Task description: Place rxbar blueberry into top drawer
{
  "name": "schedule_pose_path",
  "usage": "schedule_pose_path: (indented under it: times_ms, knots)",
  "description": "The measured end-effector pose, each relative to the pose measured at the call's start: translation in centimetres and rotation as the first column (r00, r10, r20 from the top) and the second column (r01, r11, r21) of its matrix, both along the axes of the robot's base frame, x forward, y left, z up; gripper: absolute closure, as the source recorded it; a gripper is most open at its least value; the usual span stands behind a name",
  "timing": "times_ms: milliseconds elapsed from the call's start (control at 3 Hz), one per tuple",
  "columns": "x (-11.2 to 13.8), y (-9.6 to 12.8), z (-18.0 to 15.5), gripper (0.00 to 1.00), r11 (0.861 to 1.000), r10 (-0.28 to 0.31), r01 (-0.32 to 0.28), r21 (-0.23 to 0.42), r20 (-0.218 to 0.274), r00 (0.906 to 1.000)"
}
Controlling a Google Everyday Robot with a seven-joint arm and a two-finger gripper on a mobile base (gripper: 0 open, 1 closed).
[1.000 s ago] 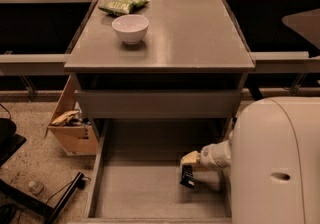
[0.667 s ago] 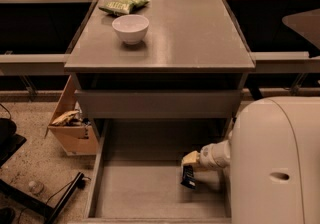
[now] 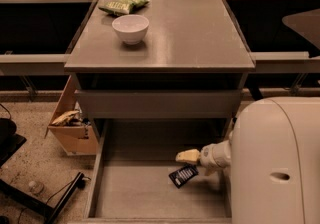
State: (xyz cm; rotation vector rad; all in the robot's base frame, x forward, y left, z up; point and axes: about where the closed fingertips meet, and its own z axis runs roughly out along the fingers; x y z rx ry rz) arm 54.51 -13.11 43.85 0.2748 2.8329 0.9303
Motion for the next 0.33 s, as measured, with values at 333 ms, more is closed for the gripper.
schedule_pose_path:
  times_ms: [333]
  knots:
    - [0.00, 0.00, 0.00, 0.00, 1.000, 0.000, 0.000, 0.000, 0.000, 1.0000]
